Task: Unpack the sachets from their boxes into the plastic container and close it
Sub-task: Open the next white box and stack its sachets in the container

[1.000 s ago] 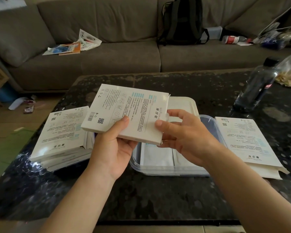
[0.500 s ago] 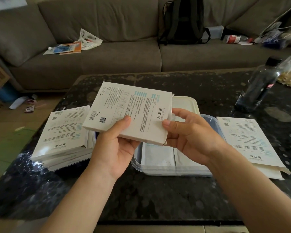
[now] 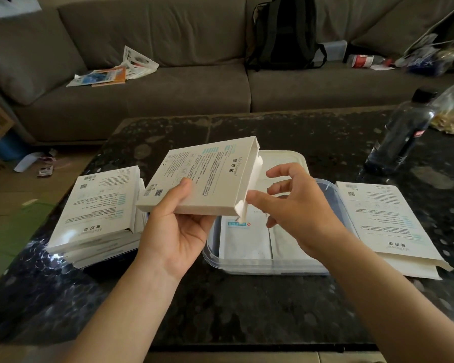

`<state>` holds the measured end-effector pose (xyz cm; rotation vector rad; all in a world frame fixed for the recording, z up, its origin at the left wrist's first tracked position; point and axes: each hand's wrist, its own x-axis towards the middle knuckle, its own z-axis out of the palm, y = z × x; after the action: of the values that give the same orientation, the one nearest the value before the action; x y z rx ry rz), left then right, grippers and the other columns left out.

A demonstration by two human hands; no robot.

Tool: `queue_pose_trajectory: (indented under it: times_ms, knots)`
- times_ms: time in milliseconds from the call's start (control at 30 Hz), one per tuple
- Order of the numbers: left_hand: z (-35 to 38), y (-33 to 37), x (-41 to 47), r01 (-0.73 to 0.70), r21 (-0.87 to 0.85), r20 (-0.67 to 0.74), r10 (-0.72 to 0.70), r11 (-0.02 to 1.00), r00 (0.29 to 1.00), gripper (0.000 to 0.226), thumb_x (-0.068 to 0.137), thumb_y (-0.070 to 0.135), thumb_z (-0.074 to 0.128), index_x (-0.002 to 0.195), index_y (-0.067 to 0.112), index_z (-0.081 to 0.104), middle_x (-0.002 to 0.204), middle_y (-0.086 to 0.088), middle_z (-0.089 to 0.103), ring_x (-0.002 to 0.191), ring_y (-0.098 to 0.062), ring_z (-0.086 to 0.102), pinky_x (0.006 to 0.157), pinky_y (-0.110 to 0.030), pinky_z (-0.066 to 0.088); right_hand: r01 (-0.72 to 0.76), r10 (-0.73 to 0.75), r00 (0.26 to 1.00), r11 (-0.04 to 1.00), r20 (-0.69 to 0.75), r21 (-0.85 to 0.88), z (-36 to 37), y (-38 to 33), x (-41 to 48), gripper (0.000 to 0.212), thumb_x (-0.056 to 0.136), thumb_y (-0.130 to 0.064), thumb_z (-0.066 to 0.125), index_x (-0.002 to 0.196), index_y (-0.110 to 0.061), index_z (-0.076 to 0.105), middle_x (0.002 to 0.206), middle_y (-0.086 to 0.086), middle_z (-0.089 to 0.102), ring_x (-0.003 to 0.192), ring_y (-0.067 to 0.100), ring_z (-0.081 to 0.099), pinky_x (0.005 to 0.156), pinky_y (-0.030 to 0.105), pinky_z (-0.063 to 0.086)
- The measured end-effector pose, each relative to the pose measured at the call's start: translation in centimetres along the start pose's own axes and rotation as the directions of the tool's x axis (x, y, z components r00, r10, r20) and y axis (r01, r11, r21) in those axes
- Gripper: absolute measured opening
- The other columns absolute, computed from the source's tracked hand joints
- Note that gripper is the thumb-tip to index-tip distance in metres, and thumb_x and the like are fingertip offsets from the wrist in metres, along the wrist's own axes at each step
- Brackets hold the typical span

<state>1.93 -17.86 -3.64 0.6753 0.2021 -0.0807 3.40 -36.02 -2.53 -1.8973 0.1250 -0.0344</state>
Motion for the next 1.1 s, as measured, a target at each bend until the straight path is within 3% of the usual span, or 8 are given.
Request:
queue_pose_trajectory:
  times_ms: [100,200,300,433,600,767,867,1100]
  knots:
    - [0.0,-0.1,0.1,0.004,-0.005,-0.009,-0.004,1.0,1.0,0.055,0.091,0.016,0.064,0.145,0.017,0.054,0.128,-0.015,0.074,0.112,-0.028,0.075,0.07,-0.034,0.066,0.187,-0.2,0.977,0.968,-0.067,-0.169,-0.2,-0.1,-0.2,0.029,0.08,-0.035,0.081,0.092,-0.034,0.055,0.089,-0.012,0.063,0.075,0.013,0.064,0.063,0.018,0.056]
    - [0.1,-0.2,0.1,0.003,0.008,-0.009,-0.003,1.0,1.0,0.056,0.088,0.016,0.065,0.144,0.016,0.055,0.125,-0.014,0.076,0.108,-0.026,0.077,0.066,-0.033,0.066,0.267,-0.282,0.959,0.935,-0.034,-0.232,-0.5,-0.3,-0.4,0.019,0.086,-0.03,0.076,0.094,-0.037,0.06,0.085,-0.024,0.063,0.072,0.004,0.064,0.06,0.006,0.051]
    - [0.1,-0.2,0.2,0.012,0.039,0.0,-0.012,0.999,1.0,0.056,0.087,0.016,0.066,0.143,0.015,0.056,0.123,-0.013,0.076,0.107,-0.025,0.077,0.068,-0.033,0.066,0.256,-0.278,0.958,0.941,-0.074,-0.222,-0.8,-0.4,-0.4,0.013,0.09,-0.034,0.071,0.099,-0.035,0.062,0.086,-0.027,0.061,0.075,0.003,0.066,0.06,0.006,0.052]
    - [0.2,-0.1,0.0,0.048,0.104,0.015,-0.05,0.993,0.999,0.059,0.084,0.017,0.068,0.141,0.014,0.058,0.123,-0.014,0.076,0.108,-0.026,0.077,0.072,-0.033,0.067,0.204,-0.227,0.953,0.97,-0.199,-0.131,-1.5,-0.7,0.1,0.021,0.088,-0.041,0.071,0.103,-0.031,0.059,0.085,-0.014,0.07,0.072,0.008,0.072,0.056,0.023,0.06]
    - [0.3,-0.1,-0.2,0.078,0.114,0.028,-0.082,0.99,0.996,0.056,0.084,0.017,0.067,0.139,0.013,0.06,0.12,-0.014,0.077,0.103,-0.026,0.078,0.068,-0.031,0.067,0.168,-0.171,0.95,0.985,-0.262,-0.034,-2.4,-0.7,0.5,0.006,0.094,-0.029,0.067,0.099,-0.025,0.066,0.084,-0.009,0.071,0.063,0.005,0.071,0.045,0.014,0.049]
    - [0.3,-0.1,-0.3,0.101,0.122,0.035,-0.106,0.987,0.994,0.057,0.084,0.018,0.067,0.14,0.012,0.06,0.121,-0.016,0.077,0.101,-0.027,0.078,0.063,-0.031,0.066,0.128,-0.085,0.951,0.984,-0.299,0.127,-2.8,-1.1,0.6,0.014,0.093,-0.026,0.069,0.103,-0.023,0.061,0.075,-0.006,0.073,0.054,0.014,0.07,0.044,0.022,0.051]
    - [0.4,-0.1,-0.3,0.107,0.117,0.038,-0.112,0.987,0.993,0.057,0.083,0.017,0.067,0.139,0.011,0.06,0.12,-0.016,0.077,0.1,-0.027,0.079,0.061,-0.031,0.066,0.146,-0.105,0.952,0.982,-0.289,0.124,-2.8,-1.1,0.6,0.005,0.094,-0.021,0.068,0.099,-0.022,0.067,0.08,-0.002,0.073,0.055,0.014,0.068,0.043,0.016,0.047]
    - [0.3,-0.1,-0.2,0.114,0.12,0.045,-0.12,0.986,0.992,0.057,0.085,0.018,0.065,0.141,0.012,0.059,0.123,-0.016,0.076,0.101,-0.027,0.079,0.064,-0.032,0.067,0.134,-0.111,0.979,0.982,-0.172,0.13,-2.4,-0.8,0.4,0.022,0.102,-0.015,0.054,0.098,-0.023,0.073,0.096,-0.004,0.072,0.071,0.016,0.066,0.049,0.014,0.049]
